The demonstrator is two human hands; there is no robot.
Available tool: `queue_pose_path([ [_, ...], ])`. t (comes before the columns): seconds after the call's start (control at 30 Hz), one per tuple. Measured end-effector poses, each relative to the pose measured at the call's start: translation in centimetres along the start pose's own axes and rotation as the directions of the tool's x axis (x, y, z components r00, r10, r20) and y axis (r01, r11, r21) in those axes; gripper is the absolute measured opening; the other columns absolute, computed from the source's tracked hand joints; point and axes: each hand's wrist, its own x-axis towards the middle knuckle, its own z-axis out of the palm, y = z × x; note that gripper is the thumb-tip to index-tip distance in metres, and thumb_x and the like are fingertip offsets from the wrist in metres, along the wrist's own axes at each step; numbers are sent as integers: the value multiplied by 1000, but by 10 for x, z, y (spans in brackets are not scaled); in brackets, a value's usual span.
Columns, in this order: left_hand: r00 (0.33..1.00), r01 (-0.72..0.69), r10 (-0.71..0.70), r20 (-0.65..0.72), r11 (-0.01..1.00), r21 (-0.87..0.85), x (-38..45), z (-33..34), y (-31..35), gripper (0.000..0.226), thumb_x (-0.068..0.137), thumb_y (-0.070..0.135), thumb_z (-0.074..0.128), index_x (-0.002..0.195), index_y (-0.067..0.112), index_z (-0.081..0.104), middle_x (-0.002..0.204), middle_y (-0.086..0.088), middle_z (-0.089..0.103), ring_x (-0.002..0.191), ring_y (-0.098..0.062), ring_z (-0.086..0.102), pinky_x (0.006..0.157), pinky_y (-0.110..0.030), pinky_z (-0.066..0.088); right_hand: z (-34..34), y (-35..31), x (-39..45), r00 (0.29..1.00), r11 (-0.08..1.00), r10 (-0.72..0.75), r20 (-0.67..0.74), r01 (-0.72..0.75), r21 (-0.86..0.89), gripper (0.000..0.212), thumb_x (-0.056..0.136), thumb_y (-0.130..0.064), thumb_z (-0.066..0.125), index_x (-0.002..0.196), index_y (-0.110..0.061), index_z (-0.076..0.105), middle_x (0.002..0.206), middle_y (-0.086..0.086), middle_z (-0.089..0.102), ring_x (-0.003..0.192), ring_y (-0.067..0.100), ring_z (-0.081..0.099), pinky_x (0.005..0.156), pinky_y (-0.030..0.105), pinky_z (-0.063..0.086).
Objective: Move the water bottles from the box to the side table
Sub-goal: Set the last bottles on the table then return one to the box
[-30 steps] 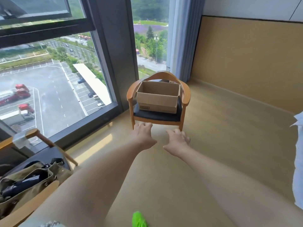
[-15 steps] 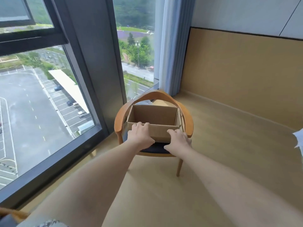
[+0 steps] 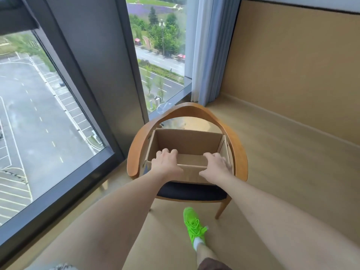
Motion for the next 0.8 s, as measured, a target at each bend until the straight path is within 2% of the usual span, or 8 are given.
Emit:
queue_pose_path([
  [0.23, 986, 109, -108, 128, 994, -4, 131, 22, 1, 74, 82, 40, 77, 147, 27, 43, 142, -4, 48, 129, -28, 44, 100, -45, 49, 19, 7, 142, 987, 999, 37, 159, -36, -6, 72, 85, -28, 73, 149, -32, 41, 146, 4, 46, 133, 28, 42, 106, 46, 40],
  [0.43, 960, 162, -150, 237, 986, -32, 219, 51, 2, 62, 87, 34, 71, 143, 23, 47, 137, -6, 50, 128, -30, 45, 100, -45, 48, 56, 18, 229, 932, 998, 36, 360, -19, -52, 72, 84, -31, 71, 149, -29, 41, 143, 7, 47, 132, 30, 43, 103, 45, 39],
  [0.63, 907, 157, -161, 389, 987, 43, 266, 111, -22, 57, 87, 33, 68, 138, 16, 48, 136, -12, 48, 129, -34, 42, 98, -46, 45, 126, 15, 277, 850, 995, 20, 527, 32, -90, 59, 85, -27, 67, 141, -23, 47, 134, 9, 50, 129, 34, 45, 101, 46, 39],
  [0.8, 866, 241, -238, 440, 969, 50, 281, 157, -53, 48, 88, 35, 68, 128, 12, 52, 125, -16, 52, 122, -38, 46, 92, -46, 47, 183, 12, 297, 785, 995, 2, 620, 63, -82, 49, 86, -35, 68, 130, -22, 51, 127, 9, 52, 125, 33, 48, 101, 46, 38],
])
